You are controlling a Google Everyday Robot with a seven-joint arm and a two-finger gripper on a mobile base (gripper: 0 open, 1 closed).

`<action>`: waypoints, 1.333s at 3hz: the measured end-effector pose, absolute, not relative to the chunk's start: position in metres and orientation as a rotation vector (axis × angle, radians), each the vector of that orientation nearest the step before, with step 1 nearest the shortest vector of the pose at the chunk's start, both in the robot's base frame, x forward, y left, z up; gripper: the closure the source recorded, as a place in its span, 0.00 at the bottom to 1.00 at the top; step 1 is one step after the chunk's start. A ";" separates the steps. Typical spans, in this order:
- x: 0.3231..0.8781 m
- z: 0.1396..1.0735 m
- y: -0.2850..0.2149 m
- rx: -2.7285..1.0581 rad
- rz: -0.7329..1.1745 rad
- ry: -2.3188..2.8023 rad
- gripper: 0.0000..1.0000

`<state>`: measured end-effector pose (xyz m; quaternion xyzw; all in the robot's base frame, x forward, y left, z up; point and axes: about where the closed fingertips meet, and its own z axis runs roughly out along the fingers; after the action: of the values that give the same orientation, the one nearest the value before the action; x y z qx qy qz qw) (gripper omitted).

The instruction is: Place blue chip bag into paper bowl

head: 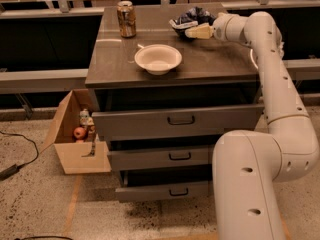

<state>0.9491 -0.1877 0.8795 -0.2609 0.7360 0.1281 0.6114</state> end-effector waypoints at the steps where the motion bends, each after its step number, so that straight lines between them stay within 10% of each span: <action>1: 0.949 0.876 -0.185 -0.610 0.307 1.702 0.38; 4: 0.949 0.877 -0.188 -0.616 0.282 1.725 1.00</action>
Offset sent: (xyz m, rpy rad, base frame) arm 0.0305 -0.0174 0.0089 -0.0167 0.0120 0.0119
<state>0.9486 -0.1879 0.8768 -0.2657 0.7443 0.1216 0.6005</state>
